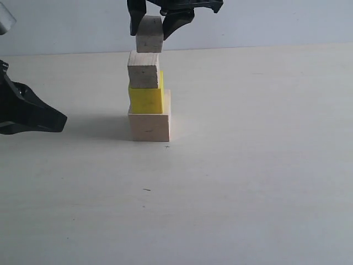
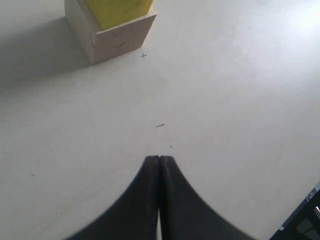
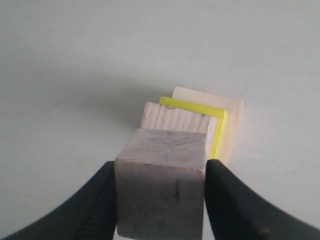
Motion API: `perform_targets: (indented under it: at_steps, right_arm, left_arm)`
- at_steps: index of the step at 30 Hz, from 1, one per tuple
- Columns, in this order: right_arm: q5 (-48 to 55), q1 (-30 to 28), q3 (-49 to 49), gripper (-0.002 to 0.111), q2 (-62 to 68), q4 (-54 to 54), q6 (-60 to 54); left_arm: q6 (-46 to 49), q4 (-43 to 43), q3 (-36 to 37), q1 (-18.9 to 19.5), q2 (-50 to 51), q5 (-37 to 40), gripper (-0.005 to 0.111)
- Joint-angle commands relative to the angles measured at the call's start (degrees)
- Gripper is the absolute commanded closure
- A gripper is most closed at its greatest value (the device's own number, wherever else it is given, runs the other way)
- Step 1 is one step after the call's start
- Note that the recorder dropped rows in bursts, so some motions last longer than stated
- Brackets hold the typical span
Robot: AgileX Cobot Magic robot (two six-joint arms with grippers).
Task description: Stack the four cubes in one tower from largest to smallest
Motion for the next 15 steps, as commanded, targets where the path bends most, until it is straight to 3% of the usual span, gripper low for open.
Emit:
perform_targets:
  at_steps: [1, 15]
  right_arm:
    - [-2.2, -0.2, -0.6, 0.108, -0.1, 1.4, -0.8]
    - [-3.0, -0.2, -1.8, 0.108, 2.9, 2.1, -1.4]
  left_arm:
    - [0.2, -0.5, 0.1, 0.0, -0.4, 0.0, 0.107]
    - [0.5, -0.6, 0.1, 0.0, -0.4, -0.6, 0.107]
